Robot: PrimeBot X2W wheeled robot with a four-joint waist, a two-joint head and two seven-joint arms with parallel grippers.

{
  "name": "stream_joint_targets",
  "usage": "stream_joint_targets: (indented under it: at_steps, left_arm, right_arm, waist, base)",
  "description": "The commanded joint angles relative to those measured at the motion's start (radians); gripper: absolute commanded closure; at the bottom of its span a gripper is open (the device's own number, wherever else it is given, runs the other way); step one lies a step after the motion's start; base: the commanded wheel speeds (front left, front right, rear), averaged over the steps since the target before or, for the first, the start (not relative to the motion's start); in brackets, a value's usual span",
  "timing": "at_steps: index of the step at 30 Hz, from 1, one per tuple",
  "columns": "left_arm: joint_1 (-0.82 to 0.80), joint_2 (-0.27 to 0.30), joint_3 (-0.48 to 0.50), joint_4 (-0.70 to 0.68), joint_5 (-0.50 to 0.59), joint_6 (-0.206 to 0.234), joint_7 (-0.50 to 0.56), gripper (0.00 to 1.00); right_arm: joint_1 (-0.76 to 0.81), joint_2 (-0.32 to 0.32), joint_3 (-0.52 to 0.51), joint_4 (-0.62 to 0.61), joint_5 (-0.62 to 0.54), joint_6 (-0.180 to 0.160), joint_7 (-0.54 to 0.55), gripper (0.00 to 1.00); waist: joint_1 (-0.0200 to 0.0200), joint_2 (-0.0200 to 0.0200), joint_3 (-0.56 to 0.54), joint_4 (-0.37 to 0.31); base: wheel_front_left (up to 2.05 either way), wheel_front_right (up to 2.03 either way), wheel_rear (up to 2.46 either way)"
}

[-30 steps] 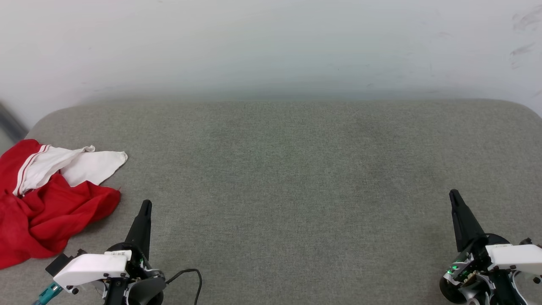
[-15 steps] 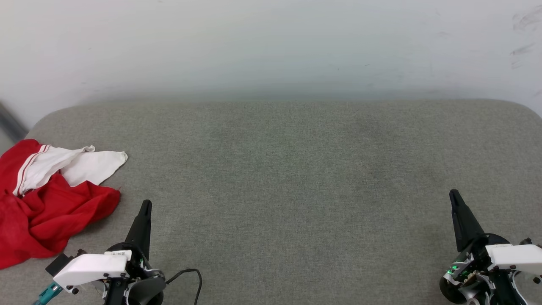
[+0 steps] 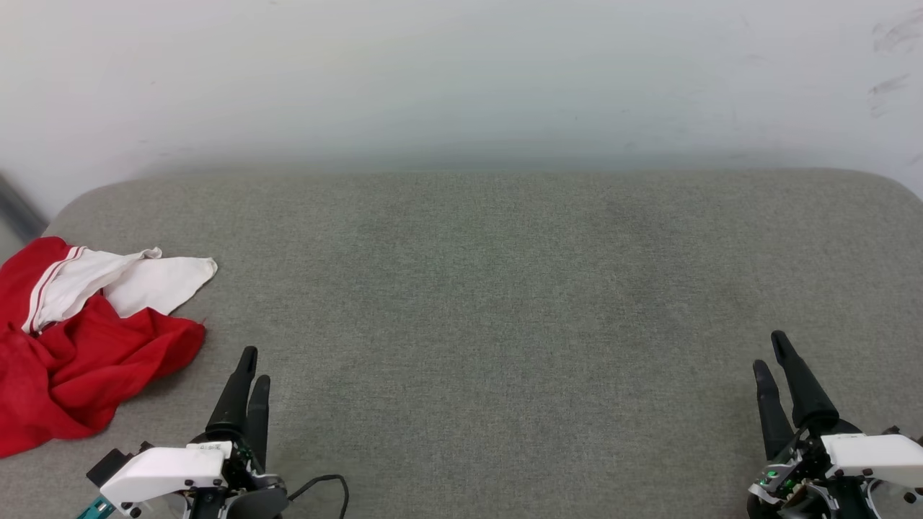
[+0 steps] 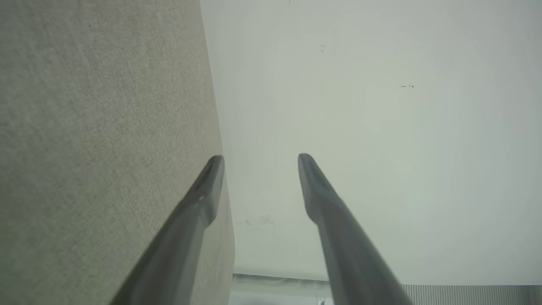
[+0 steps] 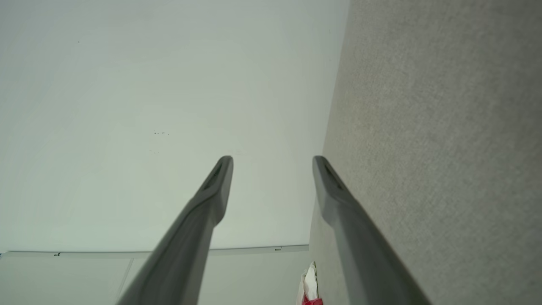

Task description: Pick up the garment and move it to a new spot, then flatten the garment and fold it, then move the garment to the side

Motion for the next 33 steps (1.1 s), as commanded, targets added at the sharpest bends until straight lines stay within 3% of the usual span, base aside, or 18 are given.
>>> stream_joint_targets:
  at_steps: [1, 19, 33]
  left_arm:
    - [-0.021, 0.001, -0.013, -0.024, 0.006, -0.002, -0.014, 0.00]
    - [-0.024, 0.002, -0.084, -0.095, 0.140, -0.002, -0.099, 0.00]
    - [-0.030, 0.003, -0.110, -0.143, 0.514, 0.012, -0.158, 0.00]
  right_arm:
    - [-0.018, 0.000, 0.007, -0.024, -0.008, 0.000, -0.011, 0.00]
    - [-0.001, -0.015, 0.056, -0.089, -0.094, 0.000, -0.099, 0.00]
    - [0.010, -0.009, 0.034, -0.130, -0.541, 0.000, -0.158, 0.00]
  waist:
    - [0.0000, 0.0000, 0.000, 0.000]
    - [0.0000, 0.0000, 0.002, 0.000]
    - [0.0000, 0.0000, 0.000, -0.001]
  base:
    - [0.00, 0.00, 0.00]
    - [0.00, 0.00, 0.00]
    - [0.00, 0.00, 0.00]
